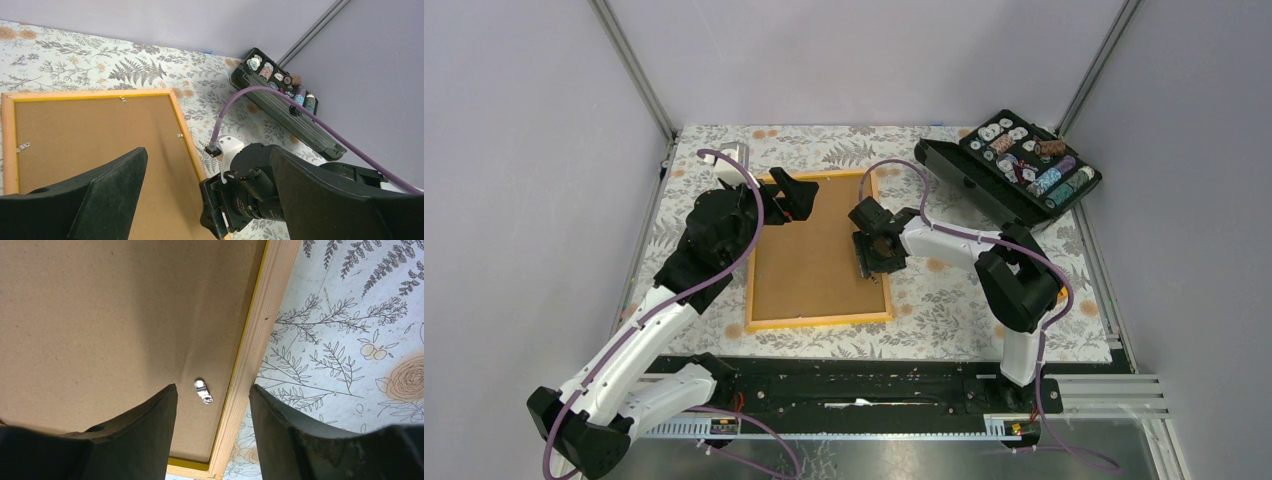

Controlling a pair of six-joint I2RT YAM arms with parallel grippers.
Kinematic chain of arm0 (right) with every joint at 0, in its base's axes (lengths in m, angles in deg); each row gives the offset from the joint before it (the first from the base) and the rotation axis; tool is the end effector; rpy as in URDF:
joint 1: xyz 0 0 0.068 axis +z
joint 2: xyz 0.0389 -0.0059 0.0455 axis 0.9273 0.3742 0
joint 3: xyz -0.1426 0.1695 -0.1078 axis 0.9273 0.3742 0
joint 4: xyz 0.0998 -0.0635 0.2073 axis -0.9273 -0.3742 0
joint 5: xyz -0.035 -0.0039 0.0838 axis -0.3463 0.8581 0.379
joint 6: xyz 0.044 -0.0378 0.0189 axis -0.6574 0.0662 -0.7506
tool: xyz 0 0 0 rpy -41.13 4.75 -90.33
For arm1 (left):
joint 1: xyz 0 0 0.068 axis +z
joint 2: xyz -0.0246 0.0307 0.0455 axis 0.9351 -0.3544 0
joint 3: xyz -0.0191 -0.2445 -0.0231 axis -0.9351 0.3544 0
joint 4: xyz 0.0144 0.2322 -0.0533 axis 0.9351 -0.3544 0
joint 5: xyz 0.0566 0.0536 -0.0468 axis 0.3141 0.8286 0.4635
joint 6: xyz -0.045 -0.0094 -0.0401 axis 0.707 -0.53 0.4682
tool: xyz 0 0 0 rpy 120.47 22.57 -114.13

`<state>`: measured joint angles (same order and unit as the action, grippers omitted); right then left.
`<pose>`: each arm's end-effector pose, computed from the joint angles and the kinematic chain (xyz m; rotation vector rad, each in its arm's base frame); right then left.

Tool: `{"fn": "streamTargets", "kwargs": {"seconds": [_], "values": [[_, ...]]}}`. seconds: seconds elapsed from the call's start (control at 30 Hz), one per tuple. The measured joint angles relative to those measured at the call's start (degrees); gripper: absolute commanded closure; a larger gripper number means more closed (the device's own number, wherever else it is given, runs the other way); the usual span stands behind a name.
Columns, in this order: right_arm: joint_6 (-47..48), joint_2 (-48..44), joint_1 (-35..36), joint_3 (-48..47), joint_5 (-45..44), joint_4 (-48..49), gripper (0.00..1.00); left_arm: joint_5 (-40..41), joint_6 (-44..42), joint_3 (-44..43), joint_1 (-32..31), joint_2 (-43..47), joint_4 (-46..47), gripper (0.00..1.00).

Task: Put the photo into the frame
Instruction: Install the photo frame at the center of the board.

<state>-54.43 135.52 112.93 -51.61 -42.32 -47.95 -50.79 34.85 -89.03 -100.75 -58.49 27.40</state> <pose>0.2609 0.2526 0.1569 -0.3939 2.6714 0.2375 0.1860 -0.1072 0.3599 -0.0622 1.6936 -0.6948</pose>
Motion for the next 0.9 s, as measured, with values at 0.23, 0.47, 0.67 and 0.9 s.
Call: {"fn": "streamTargets", "kwargs": {"seconds": [0.23, 0.47, 0.67, 0.9], "values": [[-0.02, 0.0, 0.11, 0.13, -0.48, 0.15, 0.37, -0.02, 0.02, 0.0, 0.0, 0.0, 0.0, 0.02], [-0.22, 0.17, 0.48, 0.13, -1.51, 0.2, 0.37, -0.02, 0.0, 0.0, 0.0, 0.0, 0.0, 0.02], [-0.87, 0.61, 0.7, 0.22, -3.34, -0.24, 0.34, -0.02, 0.0, 0.0, 0.0, 0.0, 0.0, 0.02], [-1.73, 1.11, 0.74, 0.57, -4.59, -0.96, 0.39, -0.02, 0.02, 0.0, 0.0, 0.0, 0.0, 0.02]]}}
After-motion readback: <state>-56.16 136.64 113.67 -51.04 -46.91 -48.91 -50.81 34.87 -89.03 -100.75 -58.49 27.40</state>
